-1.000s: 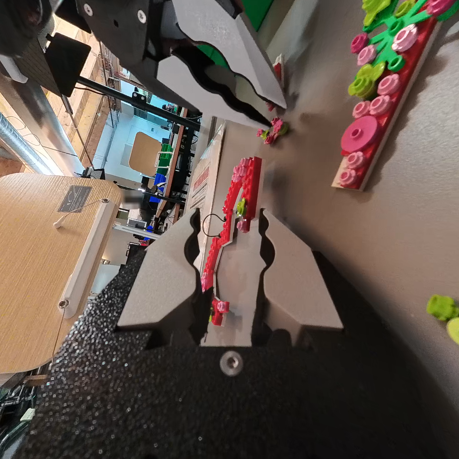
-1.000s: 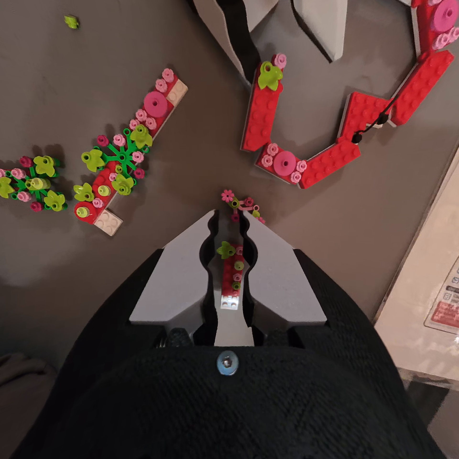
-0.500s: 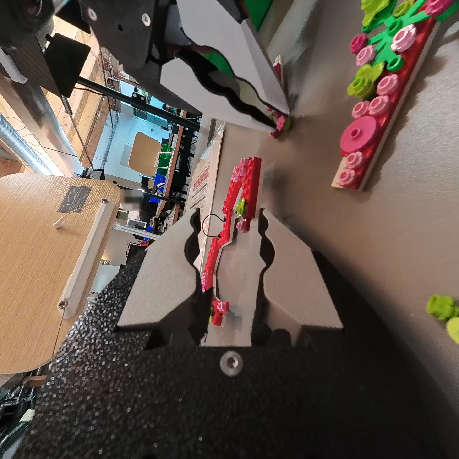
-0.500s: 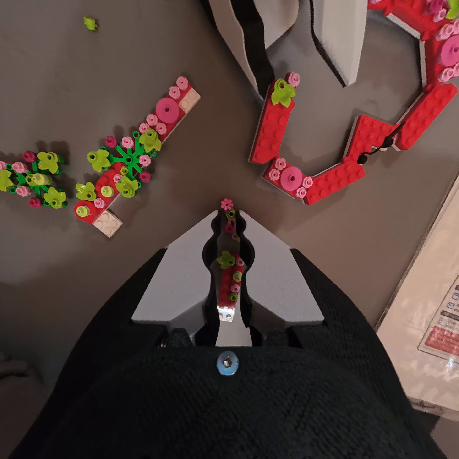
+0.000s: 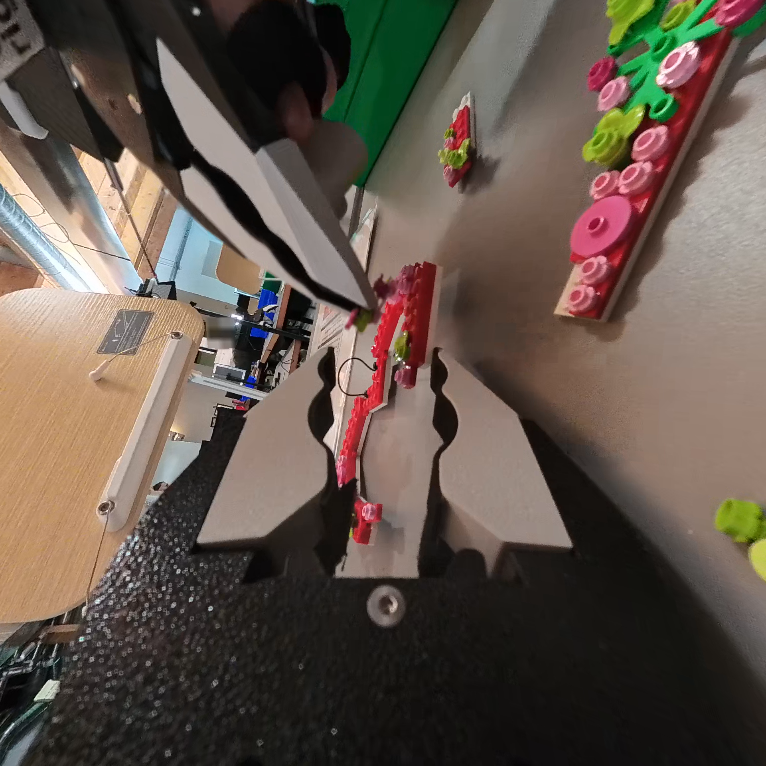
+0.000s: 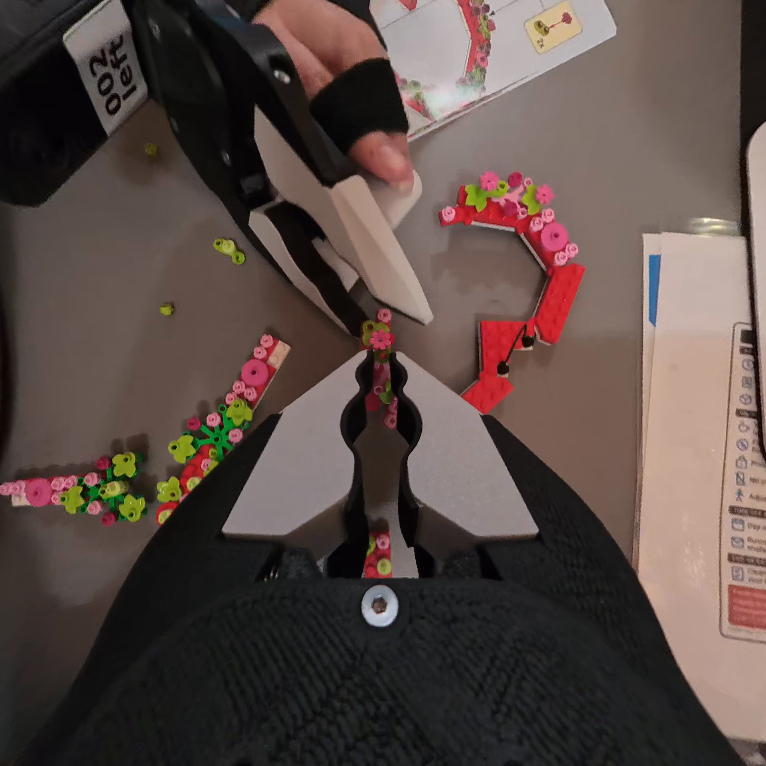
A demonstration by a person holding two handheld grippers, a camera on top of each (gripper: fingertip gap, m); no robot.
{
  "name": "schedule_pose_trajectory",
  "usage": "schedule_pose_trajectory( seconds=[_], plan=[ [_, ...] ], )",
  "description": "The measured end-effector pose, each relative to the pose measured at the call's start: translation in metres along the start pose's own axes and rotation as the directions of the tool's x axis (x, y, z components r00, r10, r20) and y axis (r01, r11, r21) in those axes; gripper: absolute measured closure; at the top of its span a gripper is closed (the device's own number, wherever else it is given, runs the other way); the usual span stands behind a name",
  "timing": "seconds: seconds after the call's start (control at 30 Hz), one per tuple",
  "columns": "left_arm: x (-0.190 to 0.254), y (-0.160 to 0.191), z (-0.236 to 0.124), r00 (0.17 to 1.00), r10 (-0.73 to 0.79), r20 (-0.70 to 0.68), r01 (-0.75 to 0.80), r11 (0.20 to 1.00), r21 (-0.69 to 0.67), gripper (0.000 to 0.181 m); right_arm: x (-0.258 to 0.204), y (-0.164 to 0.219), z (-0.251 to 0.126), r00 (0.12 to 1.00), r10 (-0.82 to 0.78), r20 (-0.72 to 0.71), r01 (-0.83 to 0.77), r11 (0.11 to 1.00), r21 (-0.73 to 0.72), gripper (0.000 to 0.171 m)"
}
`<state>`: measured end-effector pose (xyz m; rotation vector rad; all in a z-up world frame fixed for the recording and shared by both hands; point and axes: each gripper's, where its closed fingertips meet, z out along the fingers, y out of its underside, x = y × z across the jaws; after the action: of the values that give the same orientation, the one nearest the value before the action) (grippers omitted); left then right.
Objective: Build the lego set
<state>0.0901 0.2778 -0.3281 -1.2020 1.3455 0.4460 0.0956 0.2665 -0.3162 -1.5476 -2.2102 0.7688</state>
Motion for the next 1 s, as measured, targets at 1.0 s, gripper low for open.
schedule_pose_trajectory(
  seconds=[1.0],
  plan=[
    [0.005,-0.003,0.000,0.997,0.079,0.002,-0.079,0.997,-0.001,0.146,-0.002,0.003,0.014,0.999,-0.031,-0.030,0.025,0.982,-0.185,0.166]
  ],
)
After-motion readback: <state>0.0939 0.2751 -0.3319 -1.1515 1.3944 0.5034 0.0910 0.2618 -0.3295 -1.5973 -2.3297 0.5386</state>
